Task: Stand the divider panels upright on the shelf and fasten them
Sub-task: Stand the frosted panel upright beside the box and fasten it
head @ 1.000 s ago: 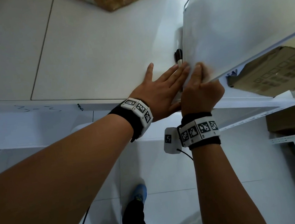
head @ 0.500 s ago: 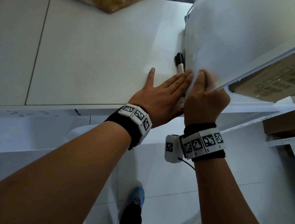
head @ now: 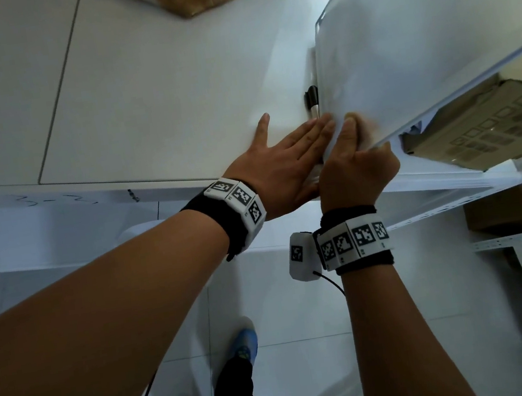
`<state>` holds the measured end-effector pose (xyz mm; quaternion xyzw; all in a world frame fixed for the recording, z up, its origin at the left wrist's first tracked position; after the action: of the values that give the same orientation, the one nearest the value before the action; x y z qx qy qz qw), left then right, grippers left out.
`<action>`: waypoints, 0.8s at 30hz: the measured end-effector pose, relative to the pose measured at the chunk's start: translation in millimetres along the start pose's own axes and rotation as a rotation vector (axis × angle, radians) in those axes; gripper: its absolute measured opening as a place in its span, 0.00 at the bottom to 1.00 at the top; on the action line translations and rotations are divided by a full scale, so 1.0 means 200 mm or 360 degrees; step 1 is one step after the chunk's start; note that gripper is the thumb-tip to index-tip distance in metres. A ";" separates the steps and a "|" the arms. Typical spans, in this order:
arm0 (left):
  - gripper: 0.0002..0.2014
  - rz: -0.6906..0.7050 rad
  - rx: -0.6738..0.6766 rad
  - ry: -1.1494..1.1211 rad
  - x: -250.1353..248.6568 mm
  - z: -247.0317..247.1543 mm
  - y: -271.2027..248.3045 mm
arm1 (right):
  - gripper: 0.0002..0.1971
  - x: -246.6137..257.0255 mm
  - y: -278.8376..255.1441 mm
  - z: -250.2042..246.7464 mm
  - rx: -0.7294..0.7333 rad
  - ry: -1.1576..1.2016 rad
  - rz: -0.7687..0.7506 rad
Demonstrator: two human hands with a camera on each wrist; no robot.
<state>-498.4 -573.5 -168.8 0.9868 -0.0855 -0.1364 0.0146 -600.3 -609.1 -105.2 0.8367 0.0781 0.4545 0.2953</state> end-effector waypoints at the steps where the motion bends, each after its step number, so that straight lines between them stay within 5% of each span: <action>1: 0.39 -0.0001 -0.0002 0.0003 0.00 0.00 0.00 | 0.14 0.00 0.00 0.01 0.0003 -0.0008 0.0000; 24: 0.41 0.0016 0.0024 0.0004 0.00 0.01 -0.02 | 0.17 0.09 -0.04 0.04 -0.0045 -0.0218 -0.0321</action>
<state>-497.9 -570.4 -171.4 0.9867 -0.0914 -0.1343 0.0079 -581.4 -597.9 -100.3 0.8494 0.1351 0.3654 0.3559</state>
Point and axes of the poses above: each hand's wrist, its own y-axis towards the middle knuckle, its own z-axis out of the palm, x = y × z, the point moved 9 cm from there along y, towards the middle knuckle, and after that the axes turned 7 degrees about -y, right-handed, at the moved point
